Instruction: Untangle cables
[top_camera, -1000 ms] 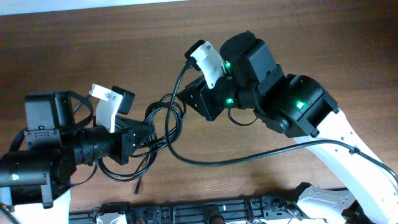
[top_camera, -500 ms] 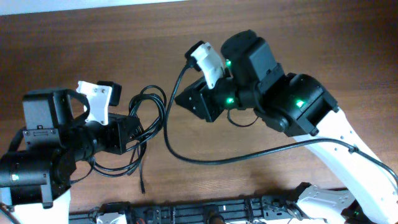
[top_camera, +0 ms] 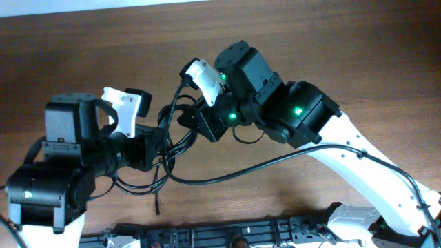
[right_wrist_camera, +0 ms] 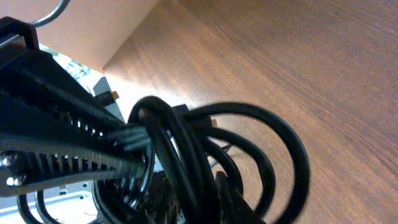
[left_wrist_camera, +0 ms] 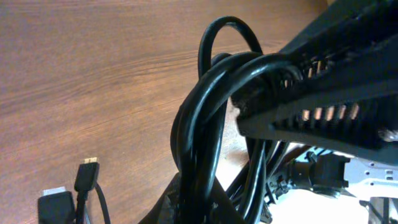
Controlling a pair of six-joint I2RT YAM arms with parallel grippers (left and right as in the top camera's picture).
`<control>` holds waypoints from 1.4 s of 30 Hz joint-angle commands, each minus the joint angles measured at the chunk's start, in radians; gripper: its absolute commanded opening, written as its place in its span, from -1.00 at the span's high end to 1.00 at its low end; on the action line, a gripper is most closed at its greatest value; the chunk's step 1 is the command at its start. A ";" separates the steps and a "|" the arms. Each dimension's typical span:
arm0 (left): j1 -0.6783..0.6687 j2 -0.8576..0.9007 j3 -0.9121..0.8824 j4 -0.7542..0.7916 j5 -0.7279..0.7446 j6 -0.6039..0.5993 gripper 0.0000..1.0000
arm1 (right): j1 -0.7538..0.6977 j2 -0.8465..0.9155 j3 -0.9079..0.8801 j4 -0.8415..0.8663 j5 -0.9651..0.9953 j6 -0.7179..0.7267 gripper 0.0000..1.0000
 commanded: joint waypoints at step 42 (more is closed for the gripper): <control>-0.096 -0.022 0.007 -0.033 -0.139 -0.046 0.97 | -0.052 -0.014 0.014 0.074 0.770 0.485 0.92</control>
